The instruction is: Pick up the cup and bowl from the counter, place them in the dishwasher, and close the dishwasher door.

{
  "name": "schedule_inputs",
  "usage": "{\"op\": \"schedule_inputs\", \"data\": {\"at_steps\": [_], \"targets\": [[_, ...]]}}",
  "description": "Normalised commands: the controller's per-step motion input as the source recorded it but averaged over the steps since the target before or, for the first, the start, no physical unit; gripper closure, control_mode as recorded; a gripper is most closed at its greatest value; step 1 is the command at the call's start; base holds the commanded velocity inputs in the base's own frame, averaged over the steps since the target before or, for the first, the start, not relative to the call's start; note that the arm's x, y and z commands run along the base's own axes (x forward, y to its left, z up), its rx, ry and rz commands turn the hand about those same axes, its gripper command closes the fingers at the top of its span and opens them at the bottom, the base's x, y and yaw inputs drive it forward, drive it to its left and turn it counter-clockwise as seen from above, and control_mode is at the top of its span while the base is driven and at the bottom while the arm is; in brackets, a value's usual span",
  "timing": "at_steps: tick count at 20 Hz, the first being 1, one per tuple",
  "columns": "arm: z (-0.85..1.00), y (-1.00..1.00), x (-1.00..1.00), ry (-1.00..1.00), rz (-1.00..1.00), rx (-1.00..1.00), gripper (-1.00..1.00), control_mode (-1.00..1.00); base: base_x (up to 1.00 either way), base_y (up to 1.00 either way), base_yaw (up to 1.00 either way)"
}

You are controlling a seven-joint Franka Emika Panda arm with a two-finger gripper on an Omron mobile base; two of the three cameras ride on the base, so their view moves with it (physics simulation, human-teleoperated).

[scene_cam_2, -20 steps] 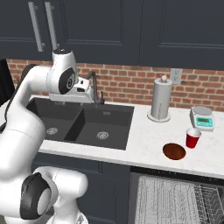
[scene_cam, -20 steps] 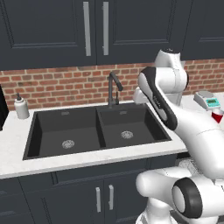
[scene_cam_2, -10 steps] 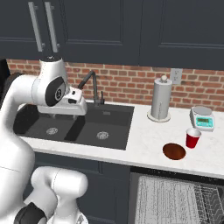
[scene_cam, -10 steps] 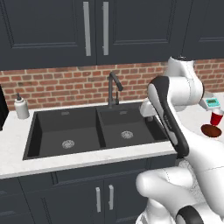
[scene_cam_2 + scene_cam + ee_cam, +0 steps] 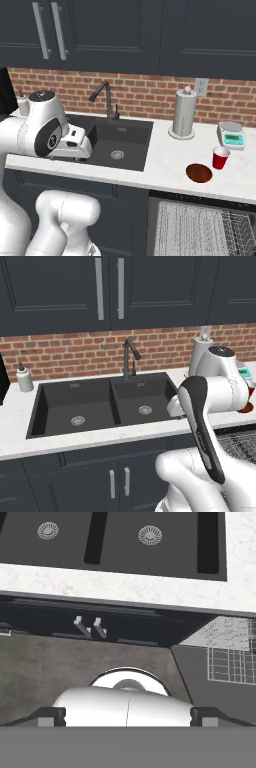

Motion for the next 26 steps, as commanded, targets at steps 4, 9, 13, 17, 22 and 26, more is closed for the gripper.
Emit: {"op": "schedule_inputs", "data": {"at_steps": [4, 9, 13, 17, 22, 26], "targets": [[0.00, 0.00, 0.00, 0.00, 0.00, 0.00, -1.00, 1.00, 0.05, 0.06, 0.00], [0.00, 0.00, 0.00, 0.00, 0.00, 0.00, -1.00, 1.00, 0.09, -0.02, -0.13], [0.00, 0.00, 0.00, 0.00, 0.00, 0.00, -1.00, 1.00, 0.19, 0.16, -0.70], [0.00, 0.00, 0.00, 0.00, 0.00, 0.00, -1.00, 1.00, 0.22, 0.13, -0.84], [0.00, 0.00, 0.00, 0.00, 0.00, 0.00, -1.00, 1.00, 0.35, 0.05, -0.76], [0.00, 0.00, 0.00, 0.00, 0.00, 0.00, -1.00, 1.00, 0.03, -0.29, -0.62]]}}
